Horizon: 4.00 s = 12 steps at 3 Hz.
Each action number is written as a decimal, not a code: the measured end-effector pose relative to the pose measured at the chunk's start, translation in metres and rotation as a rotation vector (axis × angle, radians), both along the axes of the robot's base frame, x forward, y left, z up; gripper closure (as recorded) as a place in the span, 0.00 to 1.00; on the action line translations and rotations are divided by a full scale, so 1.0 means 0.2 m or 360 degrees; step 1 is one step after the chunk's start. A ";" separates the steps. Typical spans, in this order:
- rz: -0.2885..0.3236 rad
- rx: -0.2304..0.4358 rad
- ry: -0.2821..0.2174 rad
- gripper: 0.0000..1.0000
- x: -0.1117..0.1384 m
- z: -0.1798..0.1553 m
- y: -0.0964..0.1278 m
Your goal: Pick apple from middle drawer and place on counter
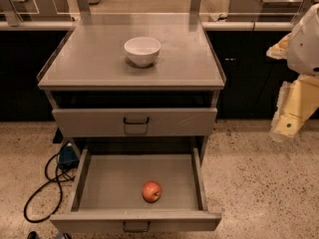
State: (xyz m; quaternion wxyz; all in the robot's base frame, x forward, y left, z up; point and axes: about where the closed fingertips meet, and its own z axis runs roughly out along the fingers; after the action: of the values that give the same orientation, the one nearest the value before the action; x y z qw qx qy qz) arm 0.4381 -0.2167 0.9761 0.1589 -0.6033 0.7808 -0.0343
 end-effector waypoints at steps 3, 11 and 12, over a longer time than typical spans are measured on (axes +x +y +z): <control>0.0109 0.0353 0.0089 0.00 -0.12 -0.50 -0.08; -0.0078 0.1055 0.0267 0.00 -0.03 -2.29 0.39; -0.0033 0.1317 0.0204 0.00 0.13 -2.33 0.56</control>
Offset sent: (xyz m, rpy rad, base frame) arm -0.0340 -0.0180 -0.0952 0.2542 0.0669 0.1033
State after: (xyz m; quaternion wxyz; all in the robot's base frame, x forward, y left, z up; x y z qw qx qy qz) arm 0.4632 -0.1051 0.5109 0.3387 -0.4817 0.7430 0.3182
